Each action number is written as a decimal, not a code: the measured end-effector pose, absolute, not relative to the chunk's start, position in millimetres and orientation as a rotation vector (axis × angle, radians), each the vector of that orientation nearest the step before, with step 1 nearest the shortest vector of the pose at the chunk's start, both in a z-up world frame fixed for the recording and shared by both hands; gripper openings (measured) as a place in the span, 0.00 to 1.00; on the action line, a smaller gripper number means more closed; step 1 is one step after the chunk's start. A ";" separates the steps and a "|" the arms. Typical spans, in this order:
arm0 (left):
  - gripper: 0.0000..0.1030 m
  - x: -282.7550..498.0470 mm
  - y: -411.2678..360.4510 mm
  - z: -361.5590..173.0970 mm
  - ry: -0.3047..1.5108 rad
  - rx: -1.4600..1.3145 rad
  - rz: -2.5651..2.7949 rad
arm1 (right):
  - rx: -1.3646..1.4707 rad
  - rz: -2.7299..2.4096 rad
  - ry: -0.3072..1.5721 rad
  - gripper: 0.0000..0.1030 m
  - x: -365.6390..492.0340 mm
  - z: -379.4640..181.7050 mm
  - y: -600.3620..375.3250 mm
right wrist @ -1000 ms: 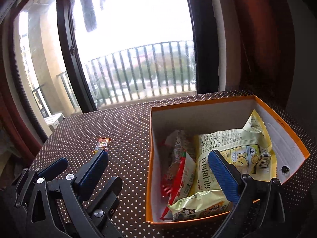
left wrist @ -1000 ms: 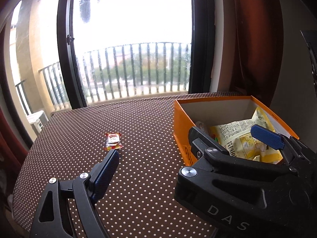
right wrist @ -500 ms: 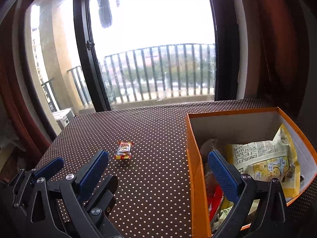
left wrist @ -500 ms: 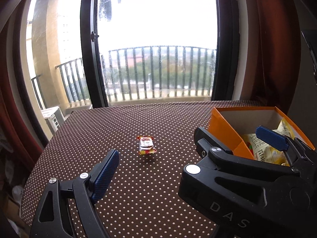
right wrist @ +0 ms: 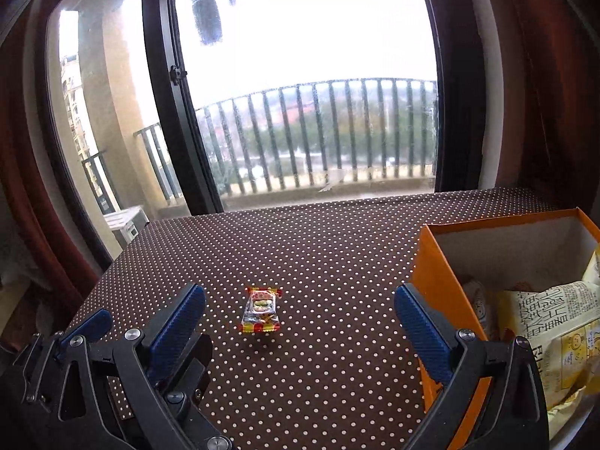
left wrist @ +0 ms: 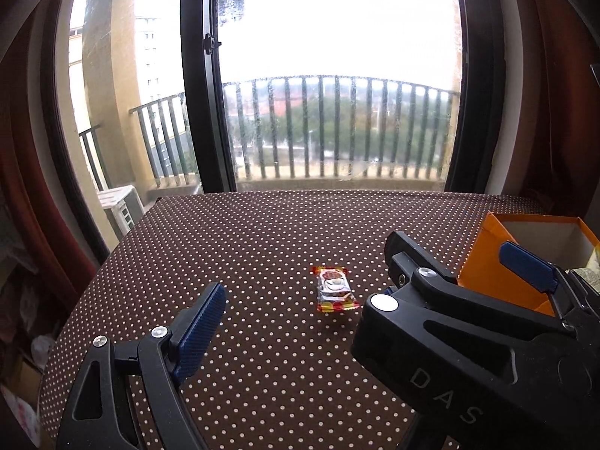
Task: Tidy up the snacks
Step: 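Move both tools back from the shoebox toward the small wrapped candy, then grasp the small wrapped candy with the left tool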
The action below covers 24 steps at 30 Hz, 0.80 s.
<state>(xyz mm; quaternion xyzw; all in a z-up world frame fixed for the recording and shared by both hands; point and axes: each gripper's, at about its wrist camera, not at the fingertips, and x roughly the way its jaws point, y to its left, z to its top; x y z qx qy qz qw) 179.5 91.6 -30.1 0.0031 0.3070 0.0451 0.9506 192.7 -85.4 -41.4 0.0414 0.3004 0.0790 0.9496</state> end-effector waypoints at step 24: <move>0.83 294.6 101.0 -109.3 0.788 0.015 0.030 | 0.066 0.081 0.777 0.99 284.4 -101.2 -96.3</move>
